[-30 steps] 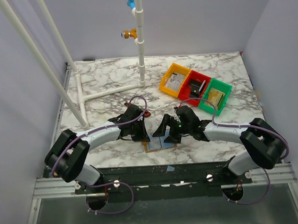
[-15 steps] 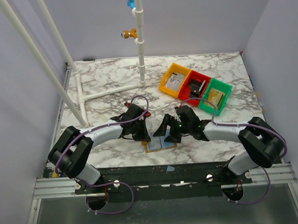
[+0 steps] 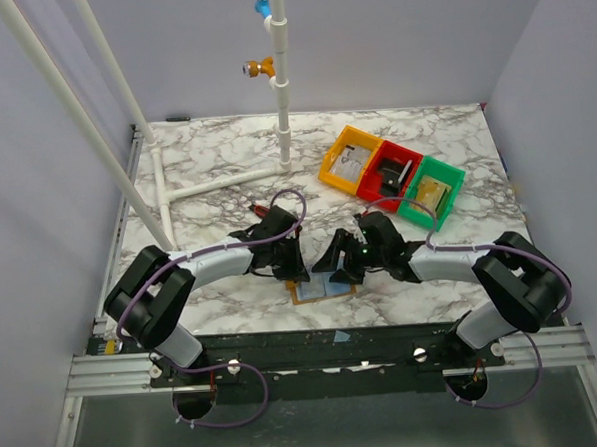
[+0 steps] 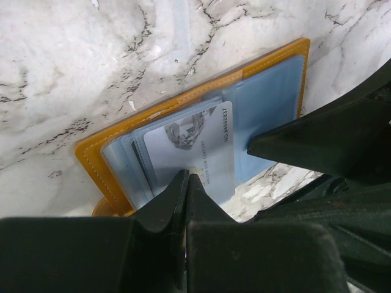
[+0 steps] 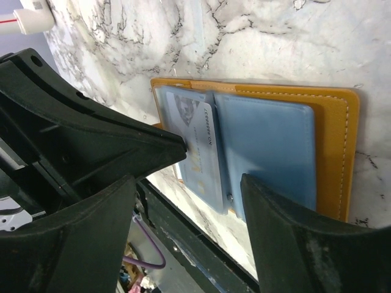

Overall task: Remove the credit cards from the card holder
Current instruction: Remove the credit card from the card holder.

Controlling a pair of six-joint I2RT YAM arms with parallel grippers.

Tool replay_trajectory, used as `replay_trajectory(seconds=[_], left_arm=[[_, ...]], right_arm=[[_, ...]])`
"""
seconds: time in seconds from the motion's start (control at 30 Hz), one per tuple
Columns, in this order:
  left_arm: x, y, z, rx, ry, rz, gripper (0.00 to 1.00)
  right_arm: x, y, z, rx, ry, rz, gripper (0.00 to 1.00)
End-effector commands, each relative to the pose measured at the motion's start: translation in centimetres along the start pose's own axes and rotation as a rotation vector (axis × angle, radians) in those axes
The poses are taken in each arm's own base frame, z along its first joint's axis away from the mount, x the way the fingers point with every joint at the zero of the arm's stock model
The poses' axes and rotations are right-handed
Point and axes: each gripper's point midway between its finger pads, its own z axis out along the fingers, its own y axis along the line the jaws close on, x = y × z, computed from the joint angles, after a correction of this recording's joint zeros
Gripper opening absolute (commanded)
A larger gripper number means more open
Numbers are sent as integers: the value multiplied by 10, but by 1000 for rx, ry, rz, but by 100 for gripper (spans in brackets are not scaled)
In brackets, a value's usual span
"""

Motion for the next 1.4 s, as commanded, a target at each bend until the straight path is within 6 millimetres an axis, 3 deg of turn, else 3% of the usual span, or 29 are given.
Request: replay_trajectory(seconds=[0.0,0.2,0.37,0.67,1.0,1.23,1.37], left_arm=[[7,8,6,-32,19,-4,0],[7,10,2,-42,10,-1,0],[9,10,3,-38,15,-4,0],[9,11,4,-38,14,-4,0],[10,11,5,-35,21,-5,0],[9,10,1,-36,13,-2,0],[7,12,-6,-41,-5,1,0]], right_arm=[[2,-3,0,-39,13,9,68],[5,-5,4,-65,27,27,48],[7,-12,8,-73,28,36,37],[7,-12,10,-143,19,51,23],[12,-15,15,-198,40,68,14],[12,-21,15,-183,25,76,1],[11,-28,14,-166,15,78,1]])
